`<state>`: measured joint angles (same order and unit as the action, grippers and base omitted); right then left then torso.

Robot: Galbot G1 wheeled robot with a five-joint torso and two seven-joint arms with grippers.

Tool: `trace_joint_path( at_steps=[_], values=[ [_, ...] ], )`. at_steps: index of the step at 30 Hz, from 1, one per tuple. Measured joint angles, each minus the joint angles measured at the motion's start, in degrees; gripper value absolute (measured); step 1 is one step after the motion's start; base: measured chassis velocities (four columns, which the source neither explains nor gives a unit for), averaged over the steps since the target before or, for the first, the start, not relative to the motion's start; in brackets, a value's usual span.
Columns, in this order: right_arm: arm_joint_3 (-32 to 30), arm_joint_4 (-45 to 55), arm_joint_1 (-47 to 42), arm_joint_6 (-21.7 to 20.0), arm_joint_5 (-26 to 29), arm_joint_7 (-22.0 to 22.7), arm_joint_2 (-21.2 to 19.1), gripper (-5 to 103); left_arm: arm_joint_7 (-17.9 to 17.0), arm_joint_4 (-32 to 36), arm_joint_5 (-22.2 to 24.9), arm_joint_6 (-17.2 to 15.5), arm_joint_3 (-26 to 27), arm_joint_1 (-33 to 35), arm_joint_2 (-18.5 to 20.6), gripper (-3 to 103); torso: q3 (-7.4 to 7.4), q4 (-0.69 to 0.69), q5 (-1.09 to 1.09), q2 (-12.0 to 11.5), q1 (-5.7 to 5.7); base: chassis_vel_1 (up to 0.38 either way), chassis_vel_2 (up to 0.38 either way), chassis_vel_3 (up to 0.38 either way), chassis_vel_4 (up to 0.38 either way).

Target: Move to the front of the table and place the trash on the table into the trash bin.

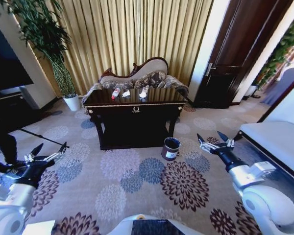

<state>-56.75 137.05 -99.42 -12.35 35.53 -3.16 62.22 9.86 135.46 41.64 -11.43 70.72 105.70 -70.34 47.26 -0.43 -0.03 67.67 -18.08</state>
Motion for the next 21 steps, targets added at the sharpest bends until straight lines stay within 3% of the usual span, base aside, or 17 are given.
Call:
trace_joint_path(
  at_steps=[15,21],
  values=[
    [0.31,-0.11,-0.11,0.42,-0.16,-0.13,0.01,100,0.38,-0.16,0.02,0.30,-0.26,0.07,-0.21,100,0.02,0.00,0.02,-0.02,-0.04,-0.357,0.355,0.344,-0.348],
    [0.59,-0.12,-0.16,0.52,-0.76,-0.35,0.07,100,1.33,-0.26,0.15,0.44,-0.12,0.14,-0.19,100,0.01,0.00,0.03,-0.02,-0.03,-0.233,0.246,0.247,-0.223]
  ],
)
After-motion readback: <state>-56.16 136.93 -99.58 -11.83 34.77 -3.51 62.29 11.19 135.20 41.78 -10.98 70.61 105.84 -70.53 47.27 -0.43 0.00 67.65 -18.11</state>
